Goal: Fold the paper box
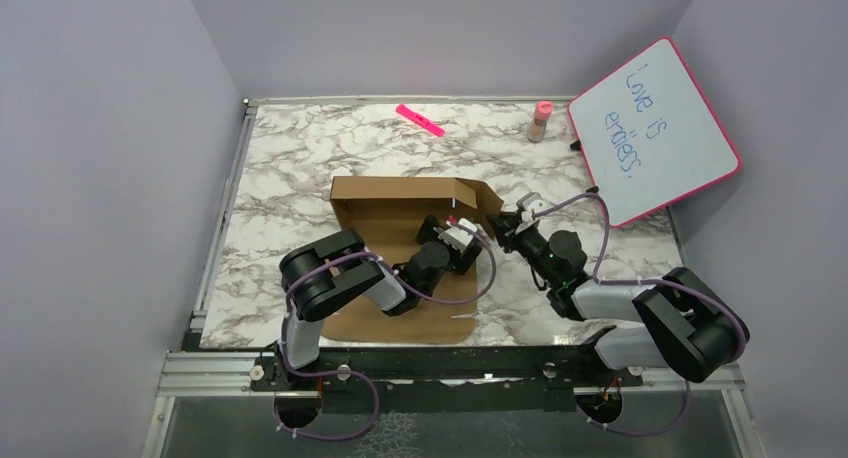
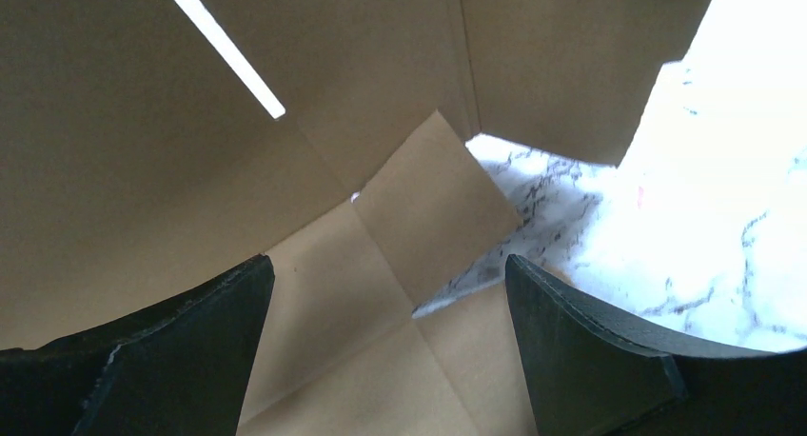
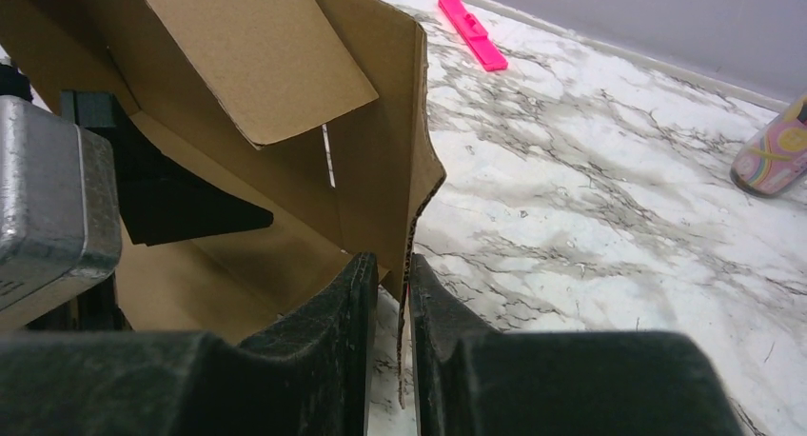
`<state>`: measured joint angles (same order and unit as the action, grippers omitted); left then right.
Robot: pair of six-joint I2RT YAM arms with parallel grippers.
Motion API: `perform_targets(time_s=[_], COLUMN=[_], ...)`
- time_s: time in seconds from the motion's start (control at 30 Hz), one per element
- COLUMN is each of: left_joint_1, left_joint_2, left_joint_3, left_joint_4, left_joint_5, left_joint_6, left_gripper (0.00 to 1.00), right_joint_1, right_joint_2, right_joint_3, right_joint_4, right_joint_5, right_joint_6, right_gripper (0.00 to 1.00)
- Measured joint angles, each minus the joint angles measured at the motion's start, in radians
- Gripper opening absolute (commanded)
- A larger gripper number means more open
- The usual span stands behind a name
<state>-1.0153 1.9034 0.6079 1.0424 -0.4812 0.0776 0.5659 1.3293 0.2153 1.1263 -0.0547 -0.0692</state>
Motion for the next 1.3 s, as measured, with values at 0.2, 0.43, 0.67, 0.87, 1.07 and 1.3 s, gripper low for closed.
perform_targets(time_s=[0.2,0.43,0.67,0.87,1.07,1.3], left_joint_1=[-0.006,-0.012,-0.014,-0.014,-0.013,0.003], left_joint_2=[0.072,0.138,0.142,0.142,0.126,0.075], left_joint_3=[0.047,0.074,0.047,0.004,-0.047,-0.108], left_joint_4=[0.086,0.164,0.251,0.305,0.325,0.328], left_joint_5=[-0.043,-0.095,-0.174,-0.211,-0.239,-0.245], left_joint_6=[0.028,0.044,0.033,-0.018,-0.079,-0.184], left_gripper=[0.92,0.85,0.66,0.66,0.66,0.66], right_joint_1=[0.011,0.017,0.018,0.018,0.018,0.018], right_joint_2=[0.010,0.012,0.012,0.013,0.013,0.016], right_joint_3=[0.000,0.000,0.000,0.000,0.000,0.000], right_joint_4=[0.004,0.008,0.010,0.010,0.010,0.010], right_joint_5=[0.017,0.025,0.025,0.040,0.050,0.051], right_joint_6=[-0.012,-0.018,-0.019,-0.019,-0.019,-0.019], right_gripper=[0.21,0.18,0.15,0.15,0.15,0.15])
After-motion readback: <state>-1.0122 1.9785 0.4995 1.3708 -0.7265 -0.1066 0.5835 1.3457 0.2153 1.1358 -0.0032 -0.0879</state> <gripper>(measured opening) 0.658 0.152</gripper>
